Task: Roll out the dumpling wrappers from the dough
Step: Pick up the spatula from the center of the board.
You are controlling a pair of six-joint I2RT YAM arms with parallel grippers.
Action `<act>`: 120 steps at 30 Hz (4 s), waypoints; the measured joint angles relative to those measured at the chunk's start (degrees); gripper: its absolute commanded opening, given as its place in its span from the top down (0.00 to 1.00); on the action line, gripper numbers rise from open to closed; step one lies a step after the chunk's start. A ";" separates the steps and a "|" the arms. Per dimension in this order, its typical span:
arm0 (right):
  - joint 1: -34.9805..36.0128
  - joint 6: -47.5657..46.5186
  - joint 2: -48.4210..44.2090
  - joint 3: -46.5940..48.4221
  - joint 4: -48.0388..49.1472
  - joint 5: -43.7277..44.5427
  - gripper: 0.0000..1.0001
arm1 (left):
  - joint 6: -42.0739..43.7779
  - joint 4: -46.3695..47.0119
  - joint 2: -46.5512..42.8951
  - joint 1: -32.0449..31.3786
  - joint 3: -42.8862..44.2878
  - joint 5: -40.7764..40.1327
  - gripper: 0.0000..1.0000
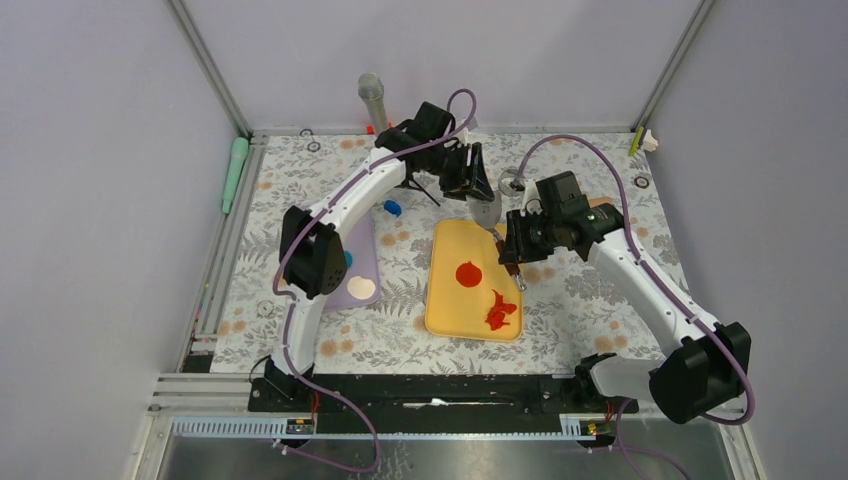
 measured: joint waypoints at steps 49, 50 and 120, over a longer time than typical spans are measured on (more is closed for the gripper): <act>-16.70 57.33 -17.05 -29.14 70.97 -24.41 0.00 | -10.49 37.81 -31.39 8.11 -33.24 4.63 1.00; -16.70 58.77 -17.16 -29.75 73.31 -24.70 0.00 | -10.60 38.01 -31.34 8.11 -33.24 4.52 1.00; -12.33 64.61 -15.41 -32.35 84.13 -19.85 0.49 | -14.29 39.82 -29.46 8.11 -33.27 4.63 1.00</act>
